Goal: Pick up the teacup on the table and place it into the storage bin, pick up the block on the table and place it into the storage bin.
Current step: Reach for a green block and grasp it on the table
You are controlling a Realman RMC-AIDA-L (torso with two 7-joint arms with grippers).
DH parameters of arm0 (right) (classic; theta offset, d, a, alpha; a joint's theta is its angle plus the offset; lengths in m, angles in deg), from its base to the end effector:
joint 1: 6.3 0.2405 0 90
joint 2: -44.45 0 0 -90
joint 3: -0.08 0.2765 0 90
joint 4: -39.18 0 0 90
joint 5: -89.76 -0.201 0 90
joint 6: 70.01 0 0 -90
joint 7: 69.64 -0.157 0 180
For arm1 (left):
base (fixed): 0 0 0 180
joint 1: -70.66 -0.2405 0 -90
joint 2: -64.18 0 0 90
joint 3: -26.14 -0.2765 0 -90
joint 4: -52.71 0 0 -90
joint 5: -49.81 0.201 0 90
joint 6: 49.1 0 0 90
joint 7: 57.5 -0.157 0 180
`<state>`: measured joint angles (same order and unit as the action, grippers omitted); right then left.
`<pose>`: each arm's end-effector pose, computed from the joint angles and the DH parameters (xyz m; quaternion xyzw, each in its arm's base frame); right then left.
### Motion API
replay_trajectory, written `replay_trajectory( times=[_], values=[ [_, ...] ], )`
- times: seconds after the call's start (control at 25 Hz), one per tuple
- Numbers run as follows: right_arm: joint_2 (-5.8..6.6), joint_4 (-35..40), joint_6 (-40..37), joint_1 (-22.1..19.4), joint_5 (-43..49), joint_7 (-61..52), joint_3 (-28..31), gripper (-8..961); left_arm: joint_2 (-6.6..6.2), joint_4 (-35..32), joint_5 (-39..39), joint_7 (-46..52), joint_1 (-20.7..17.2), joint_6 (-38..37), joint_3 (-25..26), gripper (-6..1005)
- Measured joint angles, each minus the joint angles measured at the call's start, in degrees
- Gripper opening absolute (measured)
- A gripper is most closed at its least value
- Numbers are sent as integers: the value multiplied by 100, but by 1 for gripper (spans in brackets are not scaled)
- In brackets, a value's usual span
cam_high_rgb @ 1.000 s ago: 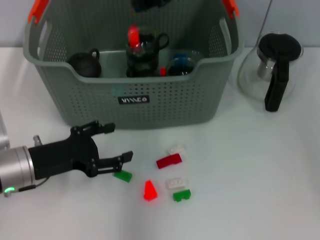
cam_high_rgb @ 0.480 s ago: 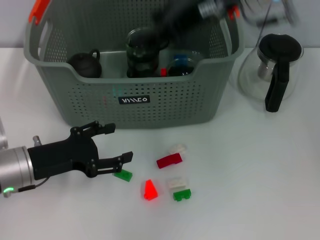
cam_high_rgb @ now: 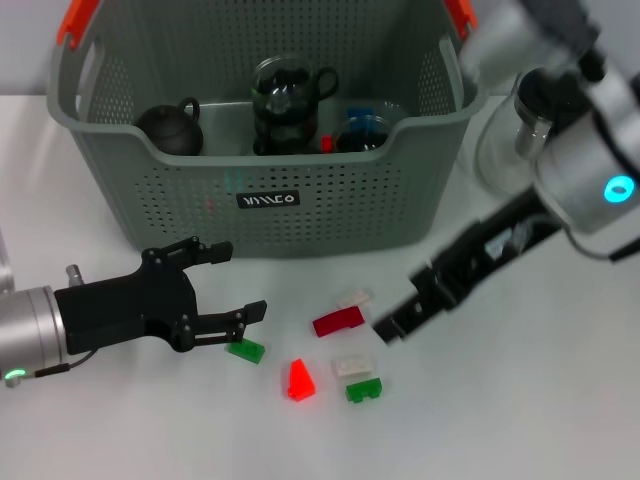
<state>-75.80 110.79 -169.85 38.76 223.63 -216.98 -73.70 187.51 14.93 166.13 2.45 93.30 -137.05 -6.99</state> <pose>0.1279 0.3509 -0.0385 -0.9420 0.3200 -0.0999 0.0161 -0.3030 0.2964 -0.0387 -0.9372 -0.1529 -0.2346 0.2079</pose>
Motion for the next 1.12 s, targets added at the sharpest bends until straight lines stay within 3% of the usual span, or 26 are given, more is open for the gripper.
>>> replay_trajectory(
  times=[0.56,1.12],
  values=[
    [-45,-824,1124,206,208,-1423,-2095,945,-2,-2,14,-88,1,65,0,876],
    [-82,-1665,2256,516,131,-2154,-2900,945,7,30,-29,-311,-45,68,63,876]
  ],
)
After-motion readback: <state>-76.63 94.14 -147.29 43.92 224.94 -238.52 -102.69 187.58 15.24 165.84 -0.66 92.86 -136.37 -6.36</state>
